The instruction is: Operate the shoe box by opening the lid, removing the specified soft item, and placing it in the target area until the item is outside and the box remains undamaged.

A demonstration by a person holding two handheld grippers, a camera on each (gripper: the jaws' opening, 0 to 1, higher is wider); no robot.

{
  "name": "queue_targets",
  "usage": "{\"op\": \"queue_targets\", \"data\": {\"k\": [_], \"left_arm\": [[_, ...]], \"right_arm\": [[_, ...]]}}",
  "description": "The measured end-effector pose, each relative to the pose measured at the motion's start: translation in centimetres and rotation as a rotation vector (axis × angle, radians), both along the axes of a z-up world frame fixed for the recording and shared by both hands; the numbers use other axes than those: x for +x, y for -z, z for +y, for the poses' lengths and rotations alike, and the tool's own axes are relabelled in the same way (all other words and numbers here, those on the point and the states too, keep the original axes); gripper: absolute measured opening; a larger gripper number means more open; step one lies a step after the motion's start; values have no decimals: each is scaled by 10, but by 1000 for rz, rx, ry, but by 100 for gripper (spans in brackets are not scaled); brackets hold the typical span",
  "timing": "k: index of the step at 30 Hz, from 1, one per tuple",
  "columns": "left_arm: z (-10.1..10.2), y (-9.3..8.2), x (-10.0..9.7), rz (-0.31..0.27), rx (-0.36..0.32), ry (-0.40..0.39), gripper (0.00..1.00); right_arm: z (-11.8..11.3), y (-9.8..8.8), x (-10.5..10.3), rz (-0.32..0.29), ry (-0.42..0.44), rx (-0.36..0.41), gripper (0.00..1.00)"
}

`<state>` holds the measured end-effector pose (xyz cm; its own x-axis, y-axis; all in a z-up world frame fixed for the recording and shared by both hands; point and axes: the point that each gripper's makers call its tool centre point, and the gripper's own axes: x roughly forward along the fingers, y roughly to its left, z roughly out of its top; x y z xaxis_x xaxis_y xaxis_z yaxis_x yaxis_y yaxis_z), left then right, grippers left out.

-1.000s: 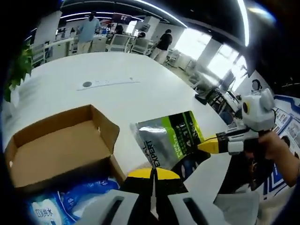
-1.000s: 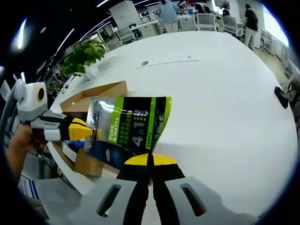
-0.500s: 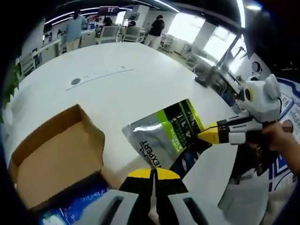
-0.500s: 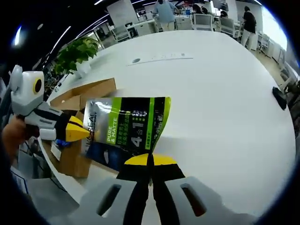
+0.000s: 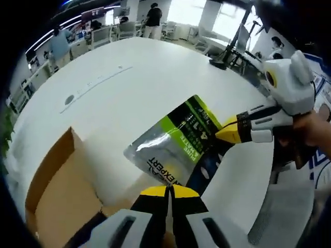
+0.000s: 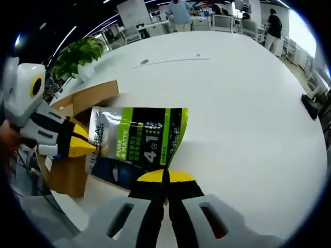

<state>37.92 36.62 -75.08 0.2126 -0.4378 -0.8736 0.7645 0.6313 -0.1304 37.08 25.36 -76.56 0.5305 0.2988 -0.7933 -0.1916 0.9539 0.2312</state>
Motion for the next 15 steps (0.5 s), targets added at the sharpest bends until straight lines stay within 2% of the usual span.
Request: {"op": "queue_targets", "data": {"k": [4, 10, 15], "left_arm": [[-2, 10, 0, -20, 61, 57, 1], [-2, 18, 3, -37, 108, 99, 1], [-2, 24, 4, -46, 134, 126, 1]], "right_arm": [[-1, 5, 1, -1, 0, -5, 0], [-2, 11, 4, -9, -1, 3, 0], [-1, 18, 6, -27, -32, -21, 0]]}}
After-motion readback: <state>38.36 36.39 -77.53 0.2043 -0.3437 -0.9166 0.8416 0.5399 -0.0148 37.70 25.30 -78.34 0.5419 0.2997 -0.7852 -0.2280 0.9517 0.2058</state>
